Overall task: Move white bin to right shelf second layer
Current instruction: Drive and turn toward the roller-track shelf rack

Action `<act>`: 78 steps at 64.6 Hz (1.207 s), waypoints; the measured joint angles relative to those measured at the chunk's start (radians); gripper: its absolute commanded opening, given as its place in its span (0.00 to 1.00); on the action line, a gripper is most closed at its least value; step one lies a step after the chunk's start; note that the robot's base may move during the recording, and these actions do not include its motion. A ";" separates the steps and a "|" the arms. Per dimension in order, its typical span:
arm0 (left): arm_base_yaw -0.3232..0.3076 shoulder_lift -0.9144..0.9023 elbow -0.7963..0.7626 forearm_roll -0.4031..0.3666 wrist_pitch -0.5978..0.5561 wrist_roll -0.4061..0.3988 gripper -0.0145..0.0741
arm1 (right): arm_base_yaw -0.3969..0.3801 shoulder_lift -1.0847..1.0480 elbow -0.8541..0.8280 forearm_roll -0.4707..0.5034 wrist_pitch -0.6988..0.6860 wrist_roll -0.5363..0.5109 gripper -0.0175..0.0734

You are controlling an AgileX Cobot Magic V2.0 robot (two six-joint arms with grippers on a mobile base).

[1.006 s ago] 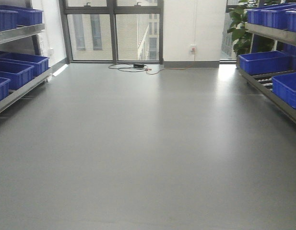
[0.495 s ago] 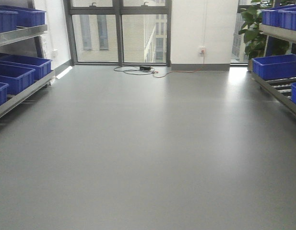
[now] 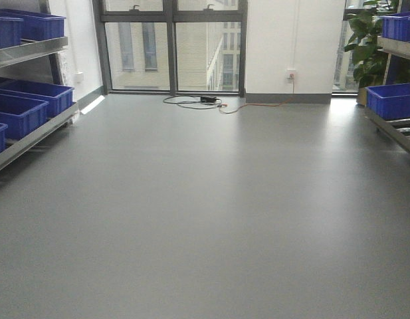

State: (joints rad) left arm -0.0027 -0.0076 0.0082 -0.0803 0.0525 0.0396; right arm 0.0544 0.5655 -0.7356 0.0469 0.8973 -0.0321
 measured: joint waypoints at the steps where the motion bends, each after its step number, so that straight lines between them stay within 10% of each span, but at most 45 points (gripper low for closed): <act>1: 0.000 0.000 0.000 0.000 0.000 0.000 0.26 | 0.000 0.000 0.000 0.000 0.000 0.000 0.28; 78: 0.000 0.000 0.000 0.000 0.000 0.000 0.26 | 0.000 0.000 0.000 0.000 0.000 0.000 0.28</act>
State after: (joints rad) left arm -0.0027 -0.0076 0.0082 -0.0803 0.0525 0.0396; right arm 0.0544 0.5655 -0.7356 0.0469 0.8973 -0.0321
